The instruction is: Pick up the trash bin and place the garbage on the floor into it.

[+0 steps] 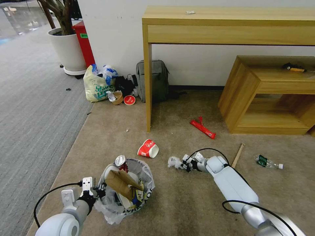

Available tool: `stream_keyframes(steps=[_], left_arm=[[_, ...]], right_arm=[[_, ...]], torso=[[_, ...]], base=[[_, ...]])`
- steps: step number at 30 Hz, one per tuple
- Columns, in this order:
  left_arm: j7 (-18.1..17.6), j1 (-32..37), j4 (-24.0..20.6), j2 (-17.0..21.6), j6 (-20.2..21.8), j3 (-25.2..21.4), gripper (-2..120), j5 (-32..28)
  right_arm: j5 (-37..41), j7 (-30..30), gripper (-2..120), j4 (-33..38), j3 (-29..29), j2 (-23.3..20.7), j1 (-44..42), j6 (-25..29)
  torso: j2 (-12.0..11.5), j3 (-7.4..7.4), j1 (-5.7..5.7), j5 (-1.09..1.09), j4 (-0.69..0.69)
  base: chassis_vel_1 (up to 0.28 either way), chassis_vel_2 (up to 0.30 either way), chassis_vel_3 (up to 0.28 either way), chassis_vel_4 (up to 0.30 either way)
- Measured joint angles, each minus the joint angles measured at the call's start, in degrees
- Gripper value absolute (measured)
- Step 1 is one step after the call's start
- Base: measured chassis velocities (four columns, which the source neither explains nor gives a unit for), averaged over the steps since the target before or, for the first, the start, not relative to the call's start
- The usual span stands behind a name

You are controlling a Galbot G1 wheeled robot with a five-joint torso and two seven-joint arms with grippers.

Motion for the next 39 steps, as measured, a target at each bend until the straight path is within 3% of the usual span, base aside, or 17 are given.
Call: stream_keyframes(steps=[5,7,12,15,16,19,23,30,39], left_arm=[[0.0,-0.2,0.1,0.0,0.0,-0.1,0,0.0],[0.0,-0.4,0.2,0.1,0.0,-0.1,0,-0.1],[0.0,-0.5,0.4,0.2,0.0,0.0,0,-0.1],[0.0,-0.9,0.8,0.2,0.1,0.4,0,0.3],[0.0,-0.9,0.8,0.2,0.1,0.4,0,0.3],[-0.3,-2.2,1.4,0.3,0.8,1.1,0,0.7],[-0.8,-3.7,1.8,0.7,1.6,1.7,0,0.4],[-1.5,-5.4,2.6,0.9,2.1,2.1,0,-0.6],[-2.1,-7.2,3.8,1.6,2.7,2.8,0,-1.2]], right_arm=[[4.6,1.1,0,6.7,1.9,-1.9,-2.1,-0.2],[8.6,1.2,0,13.3,4.3,-3.7,-3.7,-0.6],[11.4,1.2,0,19.0,5.9,-4.8,-4.6,-1.4],[18.1,1.3,0,33.0,7.5,-7.7,-5.8,-4.5],[18.1,1.3,0,33.0,7.5,-7.7,-5.8,-4.5],[27.0,1.5,0,46.0,4.3,-9.6,-6.2,-9.3],[31.7,1.3,0,53.4,-0.3,-10.4,-6.6,-11.7],[34.6,1.6,0,56.5,-5.8,-11.3,-7.0,-12.8],[31.6,1.9,0,54.8,-13.7,-10.0,-7.4,-12.3]], torso=[[0.0,0.0,0.0,0.01,0.0],[0.0,0.0,0.0,0.01,-0.01],[0.0,0.0,0.0,0.0,-0.02],[0.0,0.0,0.0,-0.01,0.0],[0.0,0.0,0.0,-0.01,0.0],[0.0,0.0,0.0,-0.01,0.0],[0.0,0.0,0.0,0.0,0.0],[0.0,0.0,0.0,-0.01,0.0],[0.0,0.0,0.0,-0.01,0.0]], base=[[0.0,0.0,0.0,0.0],[0.0,0.0,0.0,0.0],[0.0,0.0,0.0,0.0],[0.0,0.0,0.0,0.0],[0.0,0.0,0.0,0.0],[0.0,0.0,0.0,0.0],[0.0,0.0,0.0,0.0],[0.0,0.0,0.0,0.0],[0.0,0.0,0.0,0.0]])
